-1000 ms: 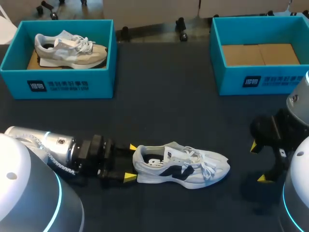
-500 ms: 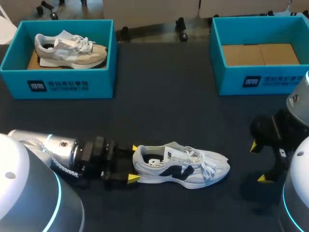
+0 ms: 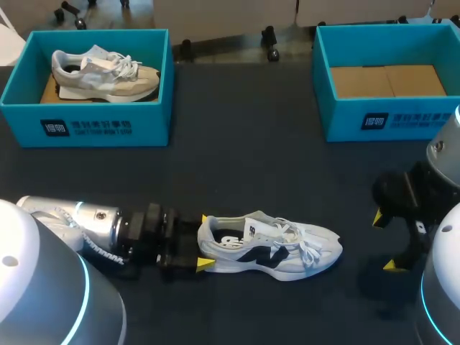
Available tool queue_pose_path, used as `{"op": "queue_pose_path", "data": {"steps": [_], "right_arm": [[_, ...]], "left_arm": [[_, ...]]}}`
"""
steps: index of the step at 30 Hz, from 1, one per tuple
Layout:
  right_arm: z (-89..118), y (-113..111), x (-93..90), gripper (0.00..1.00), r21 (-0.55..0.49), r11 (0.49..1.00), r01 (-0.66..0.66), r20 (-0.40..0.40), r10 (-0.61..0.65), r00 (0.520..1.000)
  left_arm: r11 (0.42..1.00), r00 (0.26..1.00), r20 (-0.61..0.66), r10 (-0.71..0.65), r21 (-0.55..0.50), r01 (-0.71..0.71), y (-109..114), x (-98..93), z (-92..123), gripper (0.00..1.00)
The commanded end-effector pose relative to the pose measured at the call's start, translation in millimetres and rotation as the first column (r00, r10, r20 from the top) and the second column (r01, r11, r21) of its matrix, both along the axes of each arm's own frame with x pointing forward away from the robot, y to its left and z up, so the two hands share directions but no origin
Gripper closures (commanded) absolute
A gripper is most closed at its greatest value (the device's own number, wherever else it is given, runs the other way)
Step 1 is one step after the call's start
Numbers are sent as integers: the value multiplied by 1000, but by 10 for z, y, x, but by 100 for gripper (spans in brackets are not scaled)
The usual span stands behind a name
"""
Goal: Take the shoe out of the shoebox, open the shoe tongue, remove and reinsert the insole, then place the shoe into the shoebox
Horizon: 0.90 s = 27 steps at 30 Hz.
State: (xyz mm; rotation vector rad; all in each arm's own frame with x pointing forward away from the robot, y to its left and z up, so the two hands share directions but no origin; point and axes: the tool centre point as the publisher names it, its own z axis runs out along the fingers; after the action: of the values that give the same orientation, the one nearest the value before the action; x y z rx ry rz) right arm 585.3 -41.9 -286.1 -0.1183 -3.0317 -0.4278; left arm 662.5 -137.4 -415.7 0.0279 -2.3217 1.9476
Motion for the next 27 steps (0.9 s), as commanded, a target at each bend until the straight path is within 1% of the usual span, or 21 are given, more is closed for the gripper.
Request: {"op": "queue_pose_path", "data": {"steps": [1, 13, 27], "right_arm": [[-10, 1, -5, 0, -1, 1000, -1, 1, 1, 1000], [-10, 1, -5, 0, -1, 1000, -1, 1, 1, 1000], [-10, 1, -5, 0, -1, 1000, -1, 1, 1, 1000]], "left_arm": [[1000, 1000, 9, 5, 4, -5, -43, -12, -11, 0], [1000, 1000, 8, 22, 4, -22, -93, 38, -4, 0], [1000, 1000, 28, -1, 7, 1, -148, -50, 1, 0]]}}
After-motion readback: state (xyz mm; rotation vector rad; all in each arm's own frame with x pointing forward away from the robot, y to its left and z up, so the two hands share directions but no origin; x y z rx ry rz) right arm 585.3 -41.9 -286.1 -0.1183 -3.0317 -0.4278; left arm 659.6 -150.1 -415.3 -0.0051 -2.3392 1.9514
